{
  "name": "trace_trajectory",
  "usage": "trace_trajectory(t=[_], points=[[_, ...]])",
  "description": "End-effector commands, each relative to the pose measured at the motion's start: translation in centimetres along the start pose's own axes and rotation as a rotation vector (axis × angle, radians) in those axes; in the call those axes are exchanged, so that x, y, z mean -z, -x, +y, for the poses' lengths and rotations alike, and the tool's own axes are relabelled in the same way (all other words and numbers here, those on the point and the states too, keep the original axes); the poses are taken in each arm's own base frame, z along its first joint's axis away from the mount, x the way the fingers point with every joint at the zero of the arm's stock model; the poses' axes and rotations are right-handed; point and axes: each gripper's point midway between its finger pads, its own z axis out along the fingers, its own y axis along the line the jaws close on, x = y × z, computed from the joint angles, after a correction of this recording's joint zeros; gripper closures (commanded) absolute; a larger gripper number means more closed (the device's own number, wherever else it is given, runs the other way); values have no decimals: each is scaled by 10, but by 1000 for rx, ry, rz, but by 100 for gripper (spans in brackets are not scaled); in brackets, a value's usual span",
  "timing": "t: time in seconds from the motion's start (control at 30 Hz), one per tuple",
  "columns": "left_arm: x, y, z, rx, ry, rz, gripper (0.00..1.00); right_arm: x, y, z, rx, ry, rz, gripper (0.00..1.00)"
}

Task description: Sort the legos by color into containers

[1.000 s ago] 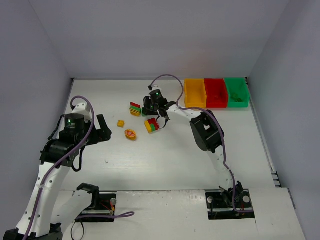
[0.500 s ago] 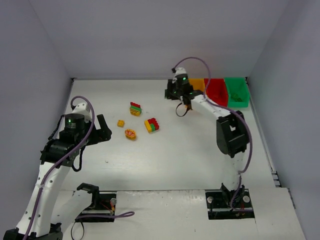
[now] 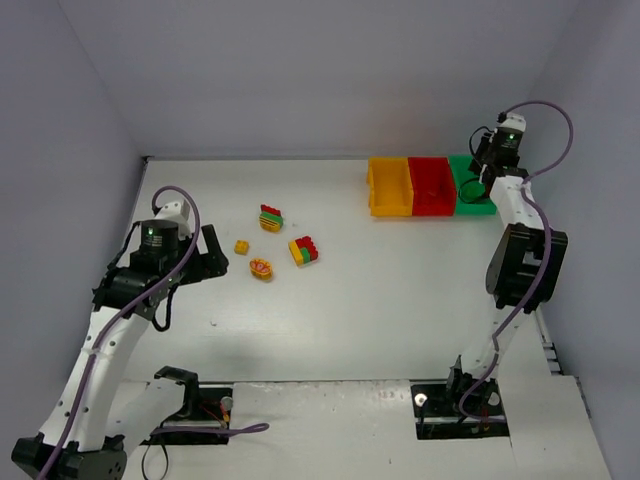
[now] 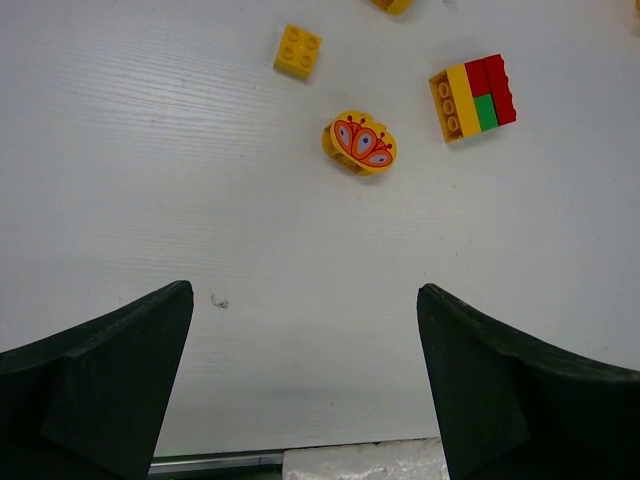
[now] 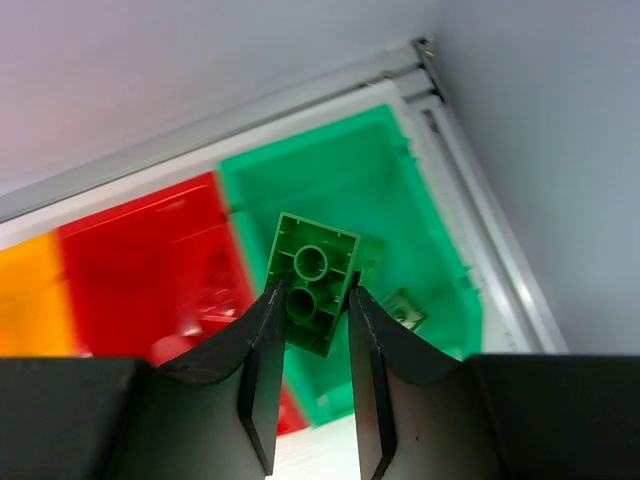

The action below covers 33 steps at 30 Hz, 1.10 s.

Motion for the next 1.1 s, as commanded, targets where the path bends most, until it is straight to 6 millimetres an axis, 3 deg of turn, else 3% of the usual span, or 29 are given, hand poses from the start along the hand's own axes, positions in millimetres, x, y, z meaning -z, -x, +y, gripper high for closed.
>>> trace_trajectory(t=[0.0, 0.13, 0.23, 0.3, 0.33, 0.43, 0.5, 0.6, 0.67, 0.7, 0.73, 0.77, 0.83, 0.87, 0.93, 0.97, 1.03, 1.07], points=[[-5, 16, -8, -5, -21, -43, 13, -16, 22, -13, -3, -13, -47, 100], [-13, 17, -8, -7, -13, -35, 13, -44, 6, -27, -20, -31, -4, 93], [-18, 19, -9, -5, -10, -28, 13, -55, -6, -31, -12, -42, 23, 71], [-22, 20, -9, -7, -7, -21, 13, -56, 0, -31, -11, -45, 13, 62], [-24, 21, -10, -9, -7, -21, 13, -56, 3, -31, -12, -46, 7, 53], [-29, 23, -11, -9, -6, -18, 13, -47, 19, -23, -15, -18, -24, 39], [-33, 23, -11, -9, -5, -13, 13, -39, 25, -14, -15, 11, -31, 36], [-38, 25, -13, -6, -10, -13, 13, -6, 43, 17, 19, 67, -71, 34], [-40, 26, -14, -6, -8, -7, 13, 13, 39, 60, 59, 148, -72, 35], [-41, 27, -14, -9, -8, -11, 13, 21, 23, 81, 85, 210, -41, 35], [-42, 27, -14, -9, -6, -10, 13, 38, 26, 102, 97, 262, -54, 35], [-42, 28, -14, -14, -6, -10, 13, 55, 14, 146, 135, 357, -39, 35], [-41, 30, -15, -18, -9, -14, 13, 79, -15, 189, 194, 465, 1, 35], [-41, 31, -15, -21, -7, -14, 13, 100, -35, 230, 240, 549, 20, 34], [-37, 33, -15, -21, -10, -21, 13, 124, -65, 268, 281, 658, 65, 33], [-36, 33, -15, -22, -11, -23, 13, 148, -84, 301, 314, 749, 86, 32], [-31, 33, -14, -22, -7, -29, 13, 172, -115, 333, 366, 848, 127, 24], [-29, 32, -13, -22, -6, -30, 13, 194, -134, 357, 402, 913, 145, 22]])
